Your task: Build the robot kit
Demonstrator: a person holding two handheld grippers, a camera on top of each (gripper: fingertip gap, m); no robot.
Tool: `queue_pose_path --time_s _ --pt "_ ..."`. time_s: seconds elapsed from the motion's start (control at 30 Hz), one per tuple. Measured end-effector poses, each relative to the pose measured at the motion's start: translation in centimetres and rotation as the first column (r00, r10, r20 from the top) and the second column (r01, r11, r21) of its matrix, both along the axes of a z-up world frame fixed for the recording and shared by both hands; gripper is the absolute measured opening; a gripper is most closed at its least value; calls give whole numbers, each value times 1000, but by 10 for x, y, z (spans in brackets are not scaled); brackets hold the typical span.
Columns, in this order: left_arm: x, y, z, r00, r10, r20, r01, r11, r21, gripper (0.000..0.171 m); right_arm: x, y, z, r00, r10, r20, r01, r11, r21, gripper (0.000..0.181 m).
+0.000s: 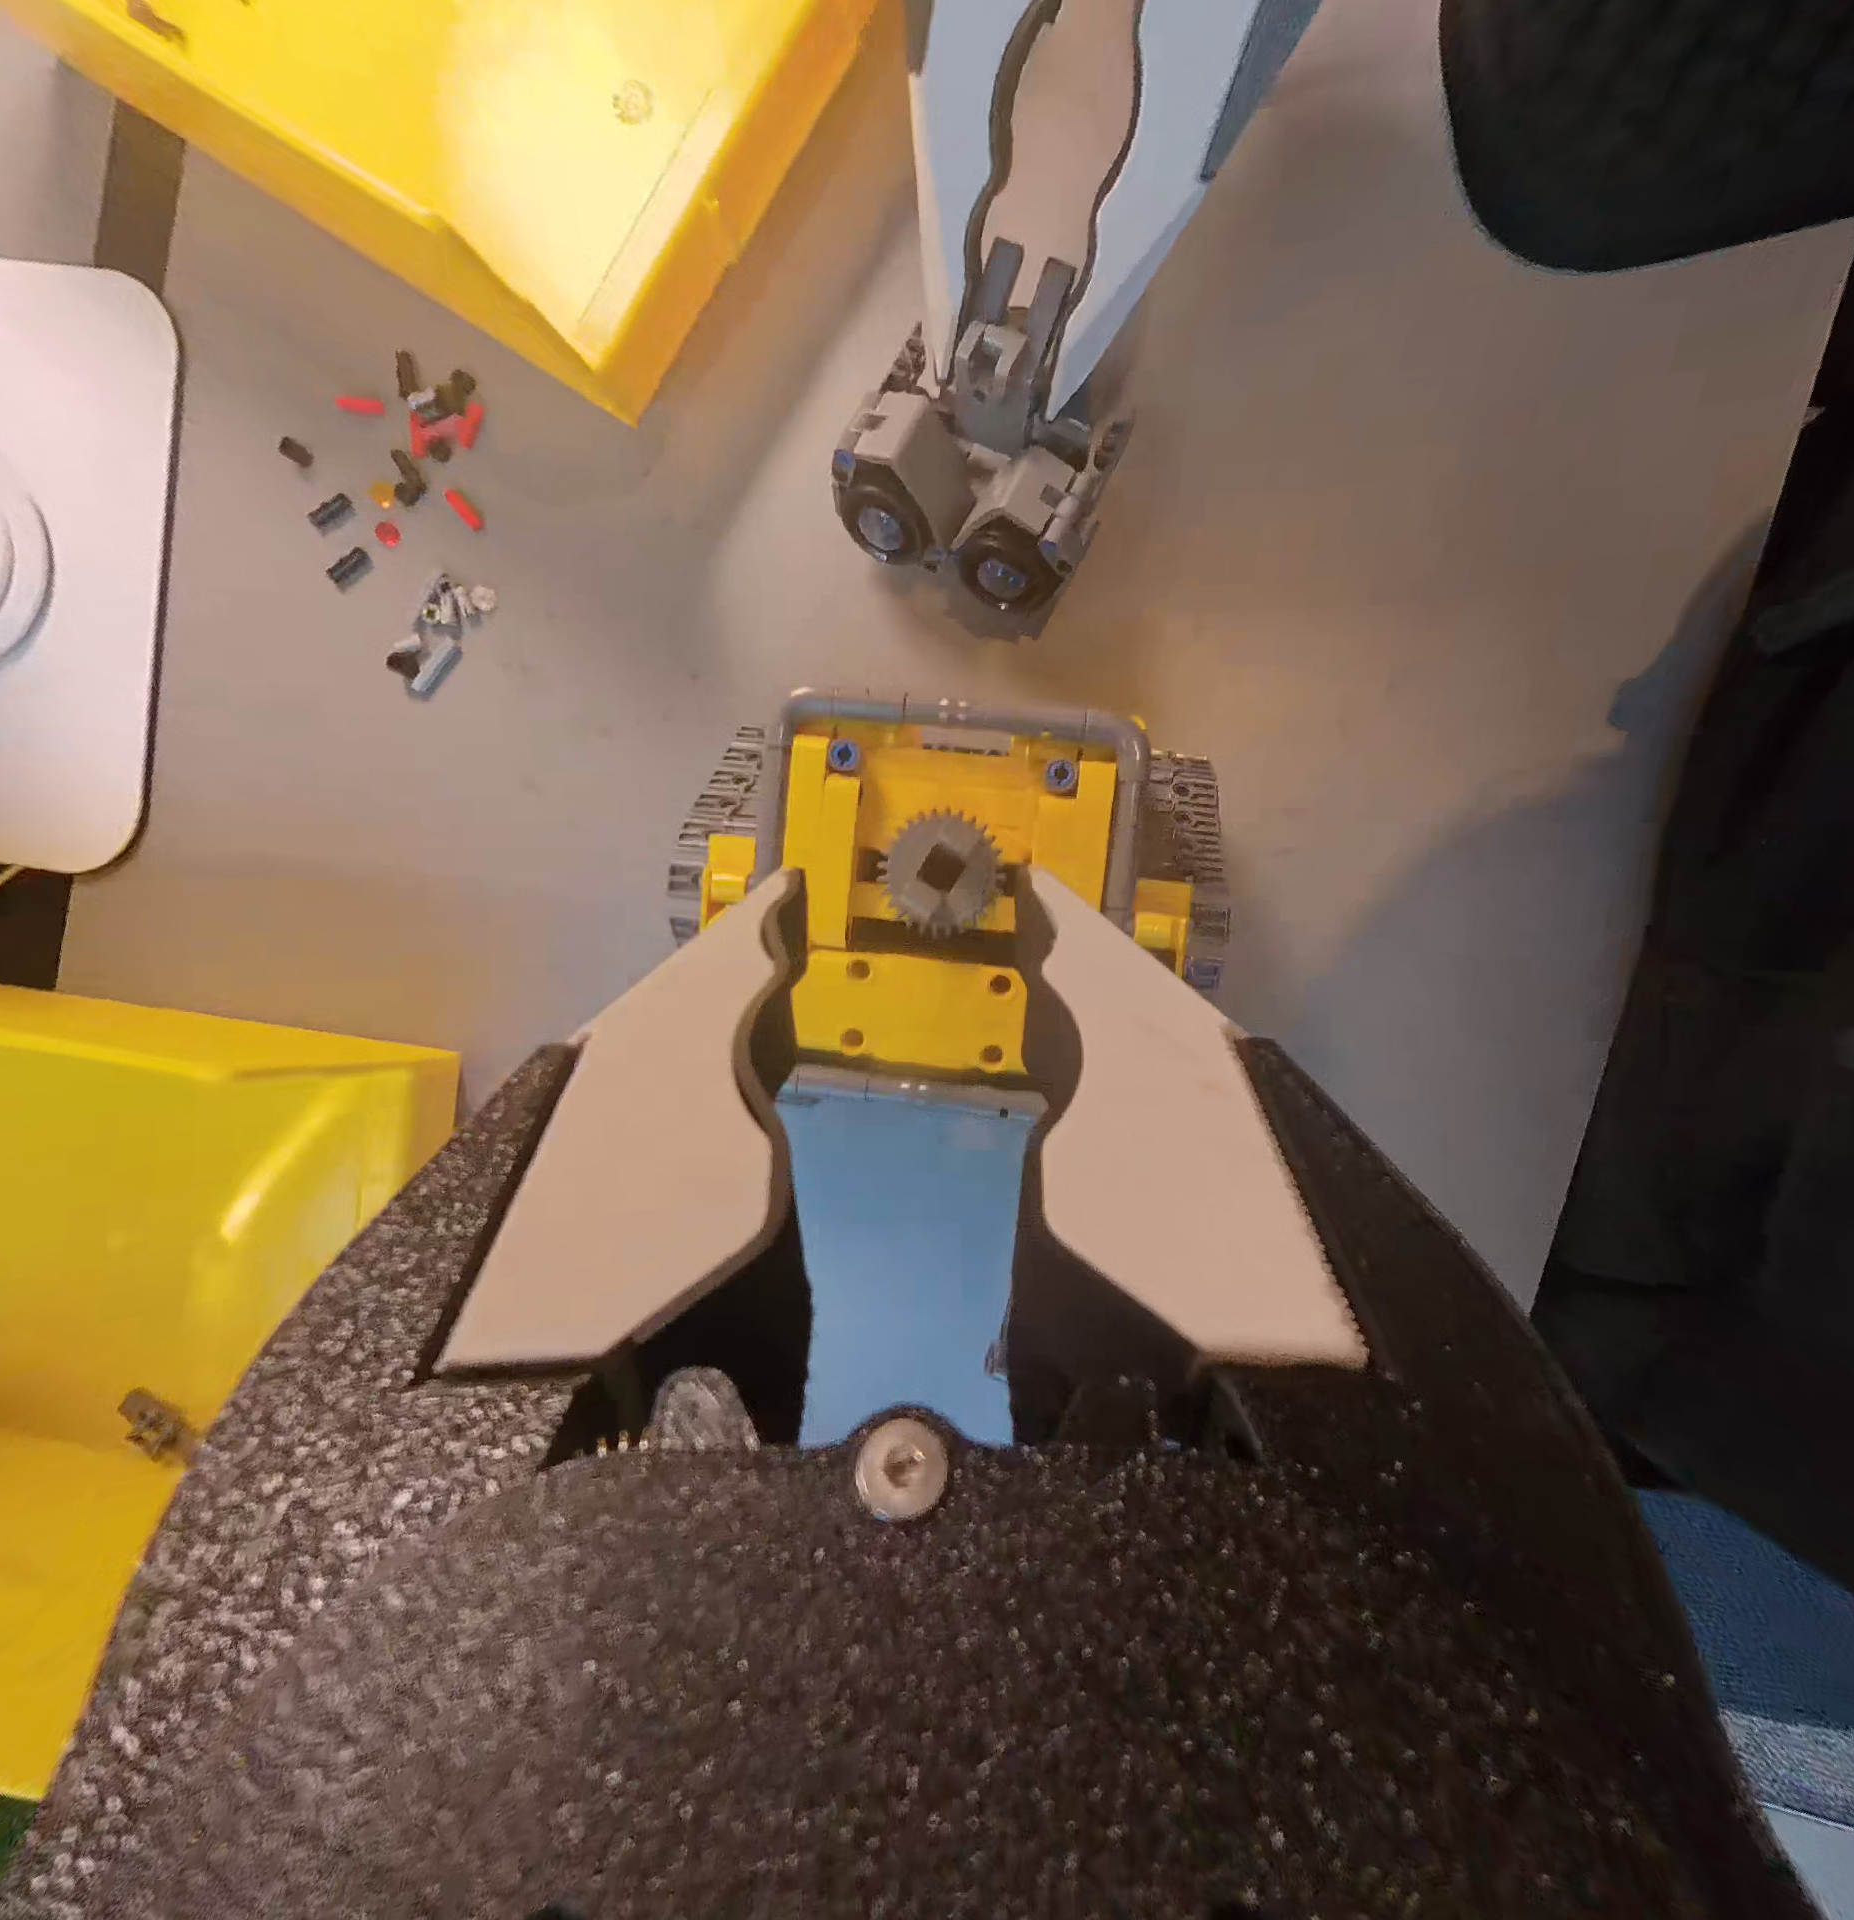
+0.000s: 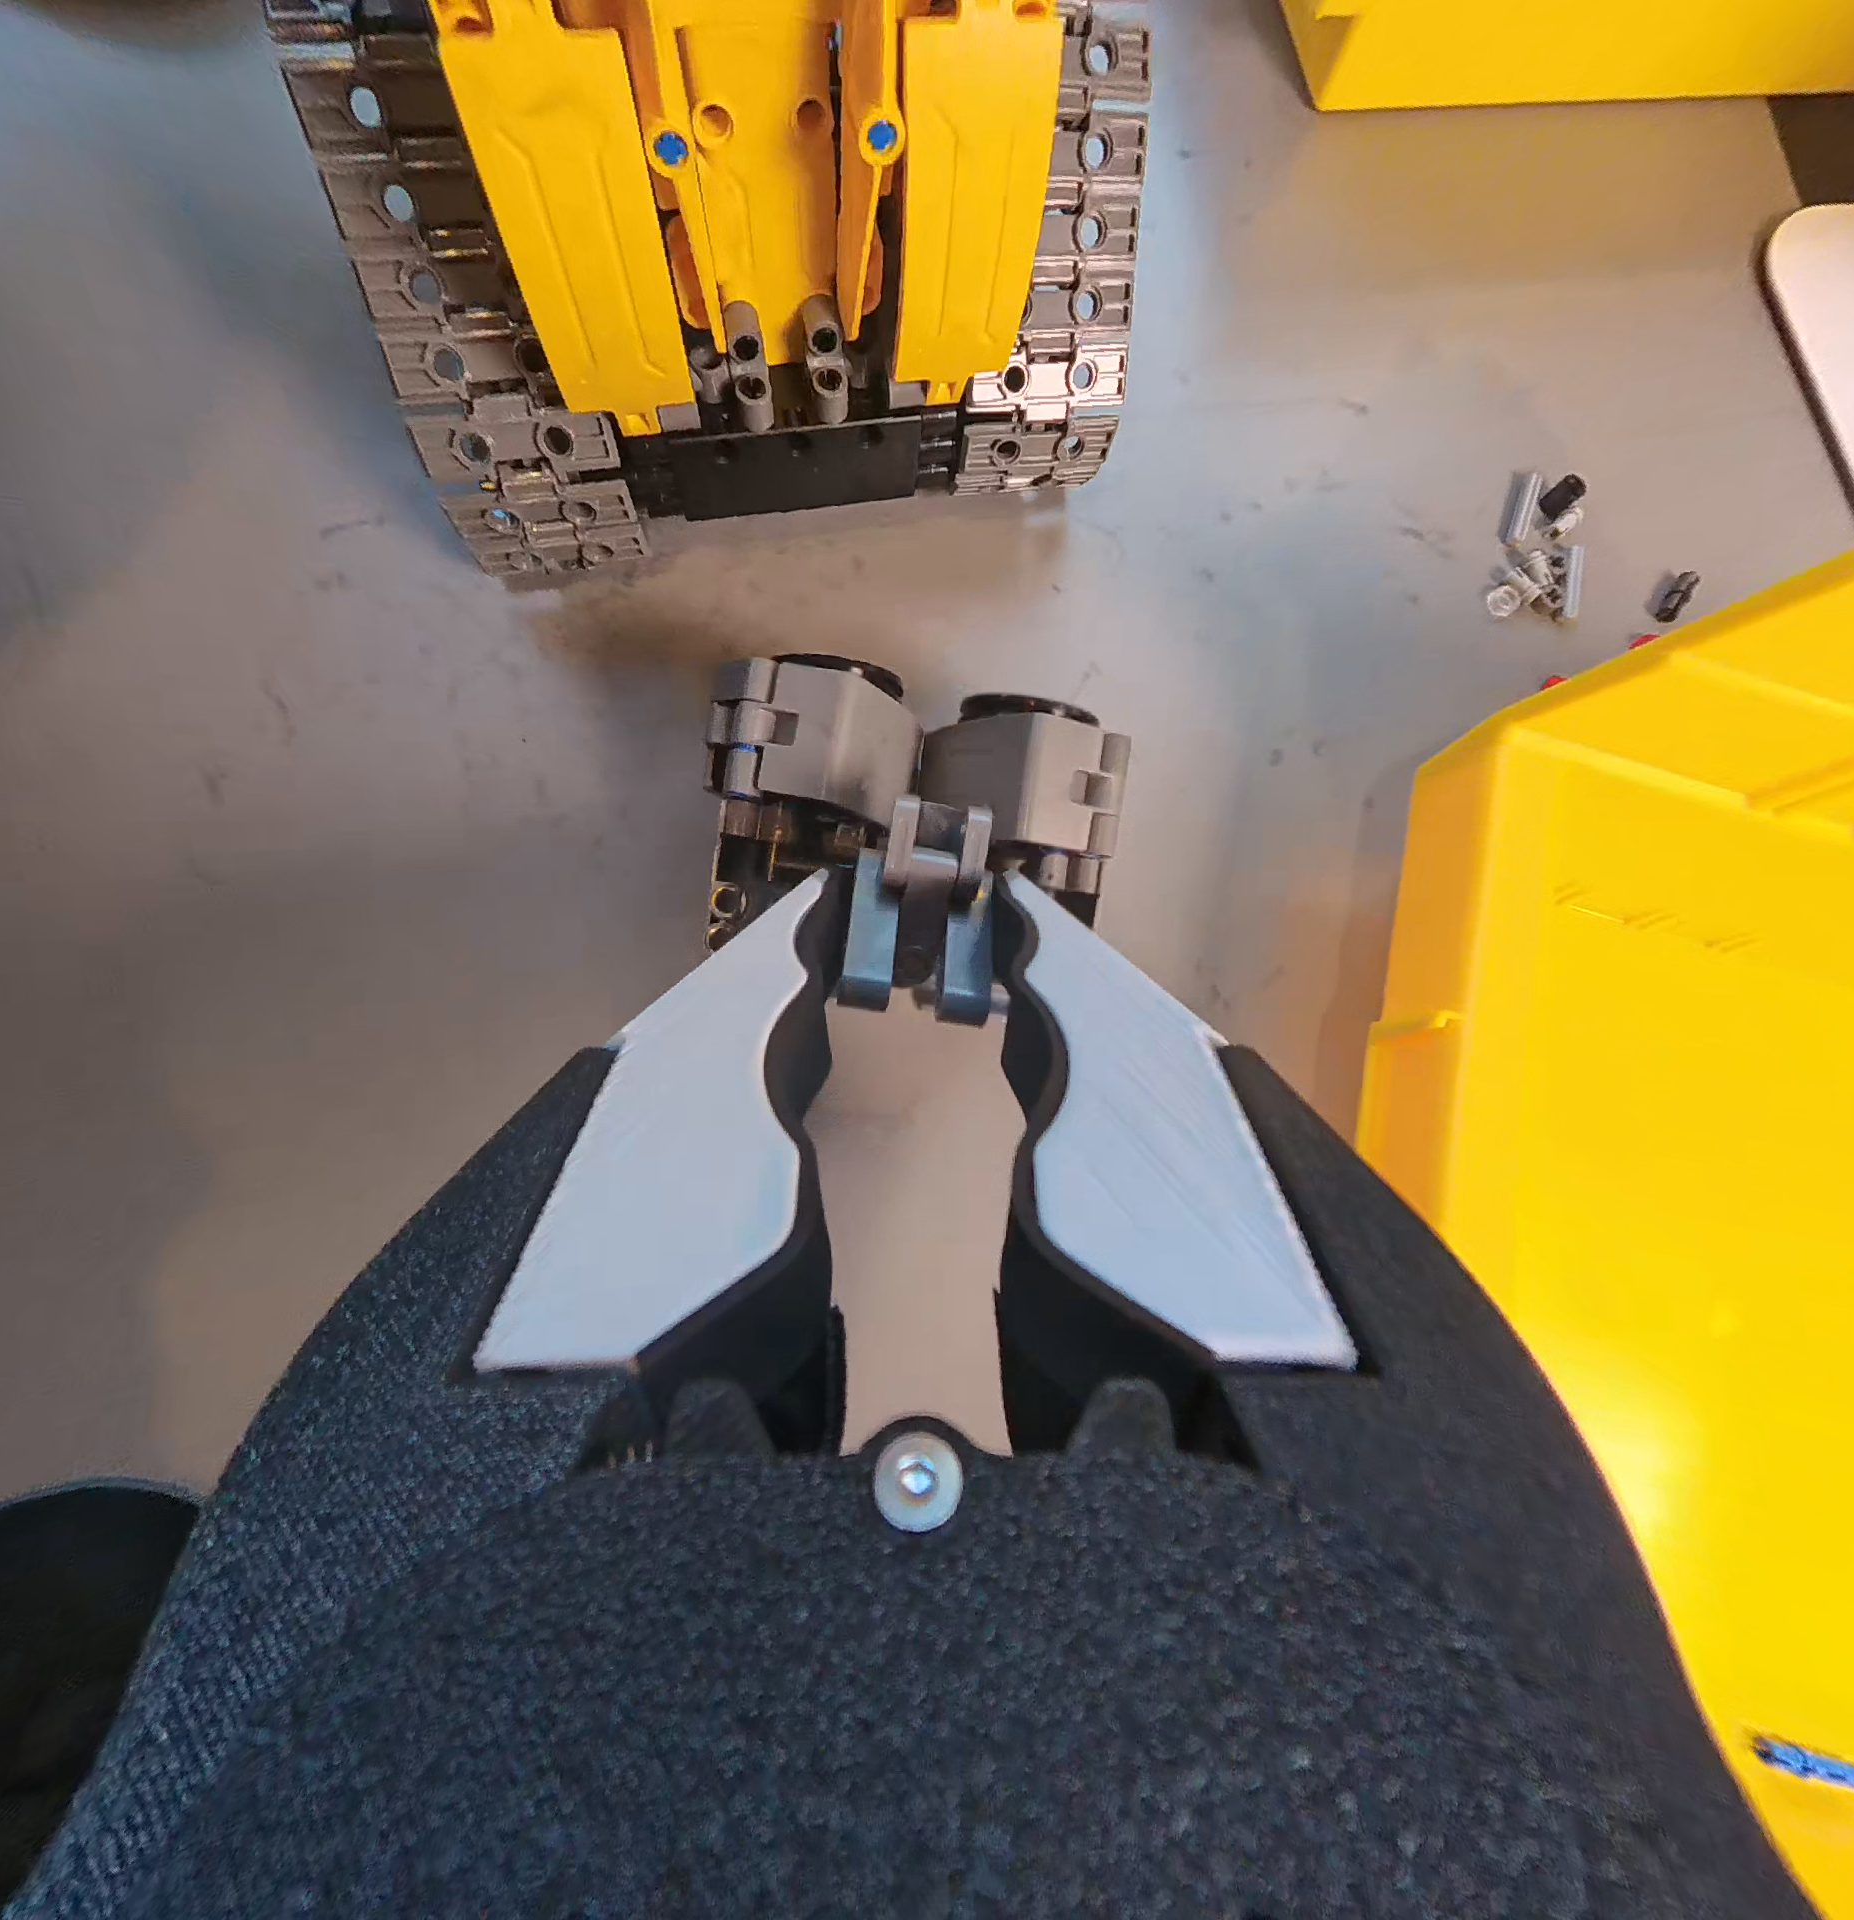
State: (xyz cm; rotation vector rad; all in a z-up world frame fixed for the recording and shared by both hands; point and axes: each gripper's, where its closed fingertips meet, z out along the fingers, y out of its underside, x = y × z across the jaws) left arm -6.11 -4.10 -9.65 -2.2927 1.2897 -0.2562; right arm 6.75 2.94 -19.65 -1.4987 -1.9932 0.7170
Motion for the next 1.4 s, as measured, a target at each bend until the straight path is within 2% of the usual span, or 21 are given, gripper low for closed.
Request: queue_pose_path --time_s 0.17,0.27,0.43,0.6,0.8,0.93,1.03,1.23,1.33,1.4 --pt "-10 -5 -17 999 26 -24 -26 1000 -5 24 2 -5 12 999 -11 -33 12 1000 24 27" --pt "-11 2 -22 998 15 -65 -11 998 56 16 4 -9 13 999 -8 -41 8 1000 16 27" --pt "-9 9 -23 995 -40 -94 49 994 94 18 7 -9 10 998 -17 -56 16 1000 -14 27" --pt "-19 24 -22 977 -86 -193 127 969 212 12 8 -9 8 998 -14 -60 12 1000 -29 25" --pt "-13 34 -10 995 -54 -90 78 954 289 18 7 -9 6 997 -15 -70 12 999 -41 25" --pt "-10 26 0 997 -34 71 16 971 239 30 7 -9 6 997 -17 -82 13 999 -50 25" --pt "-8 15 -3 989 -16 146 -14 979 204 36 6 -9 6 995 -19 -94 14 998 -58 25" --pt "-11 -2 -28 988 -40 152 16 988 157 30 7 -10 6 994 -19 -110 10 997 -82 25" --pt "-7 -4 -31 981 -67 181 47 992 114 25 7 -10 6 993 -22 -119 11 996 -90 25" --pt "-6 -2 -34 984 -85 156 69 992 107 23 7 -10 6 992 -24 -126 12 995 -95 25"
